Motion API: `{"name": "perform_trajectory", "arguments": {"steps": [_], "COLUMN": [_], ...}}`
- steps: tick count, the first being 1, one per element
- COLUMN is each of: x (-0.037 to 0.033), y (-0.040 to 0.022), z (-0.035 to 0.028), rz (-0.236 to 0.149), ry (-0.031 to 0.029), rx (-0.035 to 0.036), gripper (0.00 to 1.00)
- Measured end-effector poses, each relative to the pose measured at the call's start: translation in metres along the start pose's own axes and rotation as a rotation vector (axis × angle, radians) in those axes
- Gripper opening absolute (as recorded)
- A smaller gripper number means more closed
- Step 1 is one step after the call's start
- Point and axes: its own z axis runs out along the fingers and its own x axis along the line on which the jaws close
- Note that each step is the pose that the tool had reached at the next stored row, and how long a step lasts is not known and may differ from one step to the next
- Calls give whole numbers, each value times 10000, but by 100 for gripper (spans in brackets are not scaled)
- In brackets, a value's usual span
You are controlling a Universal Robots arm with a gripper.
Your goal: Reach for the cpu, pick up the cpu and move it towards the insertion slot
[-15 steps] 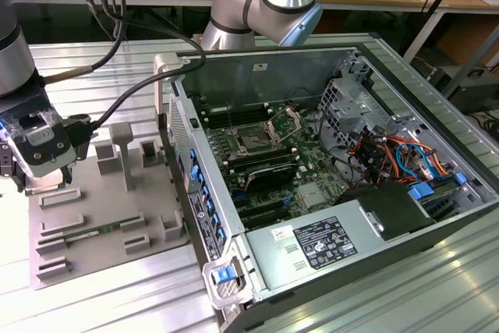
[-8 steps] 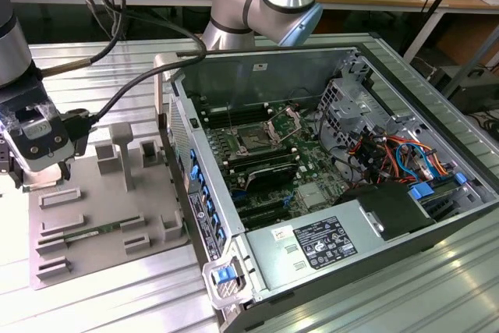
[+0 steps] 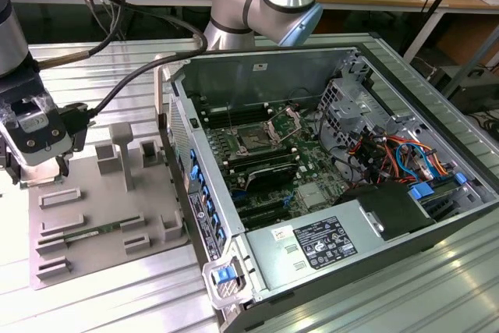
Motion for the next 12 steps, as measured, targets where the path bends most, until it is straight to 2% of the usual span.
{"name": "perform_trajectory", "arguments": {"steps": [12], "x": [0], "y": [5], "z": [-132], "rz": [0], "ry": [0], "rx": [0], "gripper": [55]}}
